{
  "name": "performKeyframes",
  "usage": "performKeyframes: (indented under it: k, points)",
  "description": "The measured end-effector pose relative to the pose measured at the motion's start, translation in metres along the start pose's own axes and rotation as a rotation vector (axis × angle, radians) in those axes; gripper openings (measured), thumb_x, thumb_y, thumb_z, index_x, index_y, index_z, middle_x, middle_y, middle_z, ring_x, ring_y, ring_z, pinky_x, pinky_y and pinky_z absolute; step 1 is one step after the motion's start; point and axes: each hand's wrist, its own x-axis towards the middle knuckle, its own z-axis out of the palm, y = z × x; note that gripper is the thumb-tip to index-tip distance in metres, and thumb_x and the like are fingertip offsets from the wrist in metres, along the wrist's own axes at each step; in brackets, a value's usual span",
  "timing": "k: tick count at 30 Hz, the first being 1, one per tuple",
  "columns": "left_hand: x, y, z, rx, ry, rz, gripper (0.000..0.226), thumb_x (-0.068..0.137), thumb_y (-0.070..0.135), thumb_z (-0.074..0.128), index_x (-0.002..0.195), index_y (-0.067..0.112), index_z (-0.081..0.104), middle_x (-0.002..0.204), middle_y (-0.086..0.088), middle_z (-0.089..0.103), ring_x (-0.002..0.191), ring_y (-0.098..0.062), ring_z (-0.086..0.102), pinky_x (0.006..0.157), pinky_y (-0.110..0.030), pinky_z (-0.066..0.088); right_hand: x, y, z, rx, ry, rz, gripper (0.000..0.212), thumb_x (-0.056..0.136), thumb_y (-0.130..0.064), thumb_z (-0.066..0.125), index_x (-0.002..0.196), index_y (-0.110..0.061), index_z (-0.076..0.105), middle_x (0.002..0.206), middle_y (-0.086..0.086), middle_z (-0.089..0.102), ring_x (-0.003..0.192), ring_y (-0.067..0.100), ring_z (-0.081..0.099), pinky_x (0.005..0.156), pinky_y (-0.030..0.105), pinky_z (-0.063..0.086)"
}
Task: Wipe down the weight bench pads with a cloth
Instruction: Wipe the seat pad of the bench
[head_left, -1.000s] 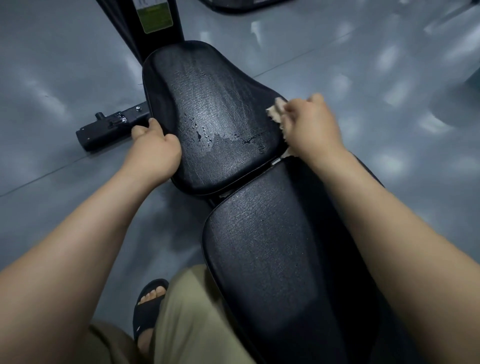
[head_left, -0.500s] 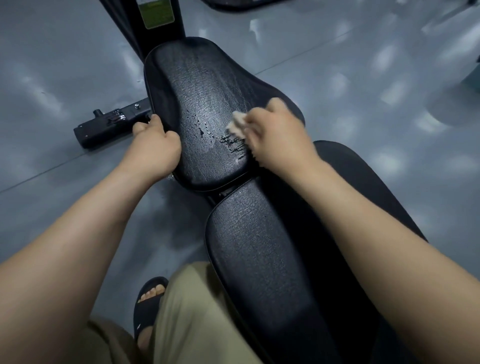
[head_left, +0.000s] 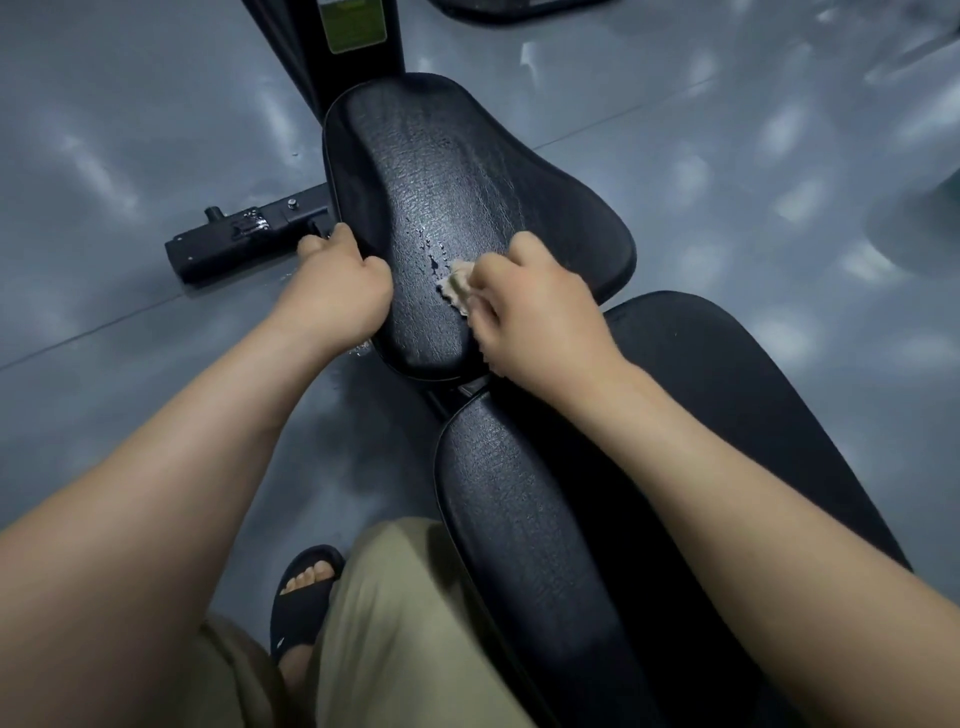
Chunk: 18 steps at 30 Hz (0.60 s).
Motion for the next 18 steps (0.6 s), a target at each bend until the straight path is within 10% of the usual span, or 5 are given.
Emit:
performKeyframes:
  k: [8, 18]
  points:
    - [0.001, -0.004, -0.001, -0.033, -0.009, 0.005, 0.030, 0.096, 0.016, 0.033, 0.120, 0.006, 0.047, 0.129, -0.020, 0.040, 0.112, -0.041, 0.051, 0.106, -0.044, 0.042, 0.013, 0.048, -0.009, -0.119, 0.089, 0.377, 0.025, 0.100, -0.027, 0.046, 0.119, -0.015, 0.057, 0.115, 0.019, 0.051, 0.089, 0.047, 0.059, 0.076, 0.045, 0.047]
    - [0.003, -0.005, -0.001, -0.089, -0.027, 0.010, 0.054, 0.095, 0.017, 0.036, 0.149, 0.011, 0.037, 0.144, -0.020, 0.053, 0.130, -0.039, 0.049, 0.107, -0.039, 0.041, 0.004, -0.029, 0.008, -0.016, 0.021, 0.050, 0.017, 0.094, -0.024, 0.056, 0.108, -0.015, 0.059, 0.104, 0.012, 0.050, 0.075, 0.041, 0.060, 0.062, 0.039, 0.039]
